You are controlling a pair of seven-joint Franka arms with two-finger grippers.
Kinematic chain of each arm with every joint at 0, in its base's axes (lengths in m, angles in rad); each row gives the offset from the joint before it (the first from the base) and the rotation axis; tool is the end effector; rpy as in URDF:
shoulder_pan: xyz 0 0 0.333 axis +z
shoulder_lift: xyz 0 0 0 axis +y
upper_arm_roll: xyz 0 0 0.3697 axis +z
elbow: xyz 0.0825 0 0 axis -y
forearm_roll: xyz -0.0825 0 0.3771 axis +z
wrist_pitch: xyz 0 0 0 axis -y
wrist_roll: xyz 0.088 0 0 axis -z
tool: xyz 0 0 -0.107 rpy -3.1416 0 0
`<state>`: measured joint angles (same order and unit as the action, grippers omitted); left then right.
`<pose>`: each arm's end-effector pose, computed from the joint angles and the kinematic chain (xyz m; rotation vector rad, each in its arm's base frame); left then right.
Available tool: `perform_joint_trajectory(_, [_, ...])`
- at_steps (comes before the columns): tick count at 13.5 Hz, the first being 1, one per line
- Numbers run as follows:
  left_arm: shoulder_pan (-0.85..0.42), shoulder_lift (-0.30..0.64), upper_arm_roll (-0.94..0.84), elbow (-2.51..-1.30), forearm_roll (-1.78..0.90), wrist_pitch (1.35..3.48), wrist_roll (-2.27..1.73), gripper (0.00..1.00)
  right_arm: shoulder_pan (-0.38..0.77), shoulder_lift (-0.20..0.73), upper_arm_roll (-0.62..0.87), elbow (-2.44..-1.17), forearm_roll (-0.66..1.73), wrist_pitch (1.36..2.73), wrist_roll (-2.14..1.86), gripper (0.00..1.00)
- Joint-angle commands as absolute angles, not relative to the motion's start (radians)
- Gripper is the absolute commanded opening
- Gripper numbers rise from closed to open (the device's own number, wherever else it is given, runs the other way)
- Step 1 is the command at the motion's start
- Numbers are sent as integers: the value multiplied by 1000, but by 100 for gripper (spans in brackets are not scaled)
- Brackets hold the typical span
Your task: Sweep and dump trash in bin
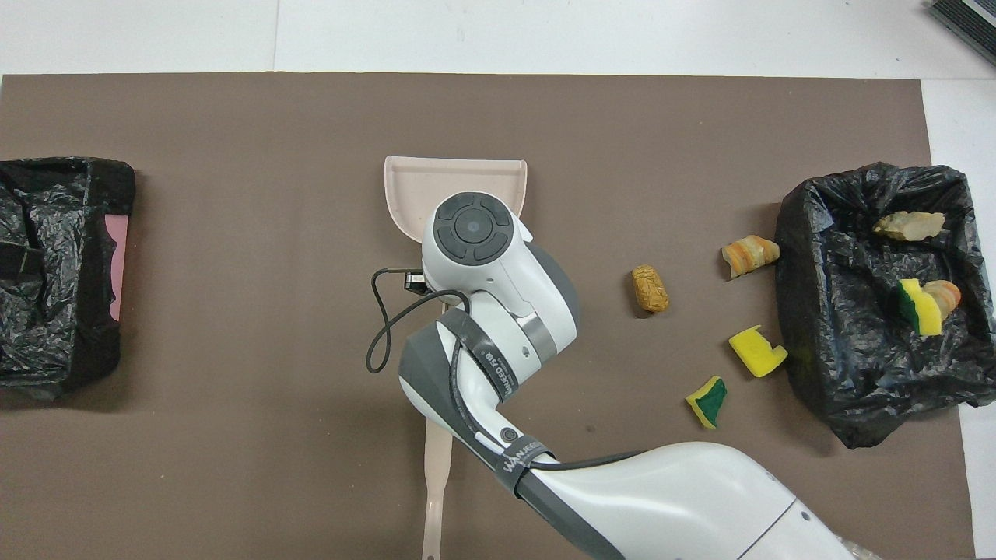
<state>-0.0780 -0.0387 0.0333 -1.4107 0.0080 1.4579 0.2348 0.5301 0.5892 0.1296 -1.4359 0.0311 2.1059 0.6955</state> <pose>0.5179 -0.0217 0.7619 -3.0939 0.4332 -0.1326 0.6008 0.4408 0.4064 -3.0094 0.1133 -0.0071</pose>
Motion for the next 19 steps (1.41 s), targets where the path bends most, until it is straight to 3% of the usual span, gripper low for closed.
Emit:
perform_joint_trajectory(1, [-69,-49,26,-1413,23,1445,245,100,499,557,133,-1450,34,2065,640,100])
perform_joint_trajectory(5, [-69,-49,26,-1413,23,1445,245,100,560,485,133,-1492,31,2011,708,100])
perform_joint_trajectory(16, [-84,-57,23,-1428,18,1471,242,100,767,192,138,-1939,49,2033,973,100])
perform_joint_trajectory(19, [-110,-37,12,-1453,12,1555,241,100,824,143,141,-2070,104,2115,997,100])
